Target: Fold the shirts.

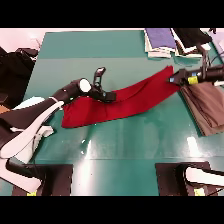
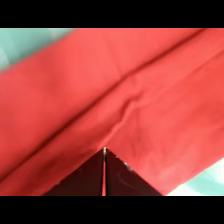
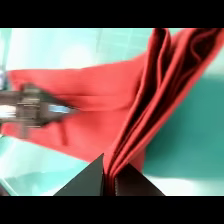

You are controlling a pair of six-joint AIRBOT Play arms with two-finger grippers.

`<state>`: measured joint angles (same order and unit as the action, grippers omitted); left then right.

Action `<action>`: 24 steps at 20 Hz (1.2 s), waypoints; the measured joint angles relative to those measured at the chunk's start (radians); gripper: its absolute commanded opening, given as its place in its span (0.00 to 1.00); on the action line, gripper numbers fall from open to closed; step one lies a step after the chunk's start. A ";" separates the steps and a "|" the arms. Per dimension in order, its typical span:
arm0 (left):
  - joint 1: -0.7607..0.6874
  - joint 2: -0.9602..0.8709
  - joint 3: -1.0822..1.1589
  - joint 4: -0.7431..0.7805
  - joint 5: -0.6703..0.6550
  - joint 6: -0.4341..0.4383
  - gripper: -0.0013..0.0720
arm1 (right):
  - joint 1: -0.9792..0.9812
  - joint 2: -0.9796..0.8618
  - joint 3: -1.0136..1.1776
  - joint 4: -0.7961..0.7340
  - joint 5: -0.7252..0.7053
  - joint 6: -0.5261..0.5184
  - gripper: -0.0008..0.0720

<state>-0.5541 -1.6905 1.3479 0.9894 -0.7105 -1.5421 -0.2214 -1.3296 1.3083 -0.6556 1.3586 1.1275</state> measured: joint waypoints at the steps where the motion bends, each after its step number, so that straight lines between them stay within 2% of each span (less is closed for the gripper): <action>1: -0.010 -0.021 0.021 -0.001 0.000 0.000 0.05 | 0.031 0.015 0.038 0.006 -0.001 0.021 0.04; 6: -0.042 -0.080 0.079 -0.016 0.000 0.003 0.05 | 0.180 0.045 0.170 0.007 -0.009 0.103 0.04; 11: -0.033 -0.086 0.111 -0.014 -0.027 0.006 0.05 | 0.317 0.050 0.211 0.009 -0.069 0.152 0.04; 14: 0.038 -0.024 0.141 0.023 -0.077 0.005 0.05 | 0.410 0.029 0.217 0.010 -0.112 0.166 0.04; 18: 0.214 0.158 0.172 0.104 -0.156 0.005 0.05 | 0.599 -0.050 0.222 0.032 -0.226 0.161 0.04; 19: 0.266 0.214 0.177 0.130 -0.172 0.005 0.05 | 0.660 -0.087 0.232 0.055 -0.272 0.143 0.21; 20: 0.313 0.266 0.181 0.152 -0.187 0.005 0.05 | 0.719 -0.129 0.253 0.080 -0.317 0.121 0.49; 21: 0.360 0.320 0.184 0.173 -0.195 0.005 0.05 | 0.780 -0.180 0.286 0.100 -0.361 0.097 0.55; 24: 0.463 0.438 0.188 0.211 -0.221 0.005 0.05 | 0.913 -0.326 0.404 0.131 -0.443 0.056 0.54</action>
<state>-0.0914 -1.2522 1.5364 1.1999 -0.9314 -1.5368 0.6914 -1.6554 1.7123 -0.5247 0.9154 1.1835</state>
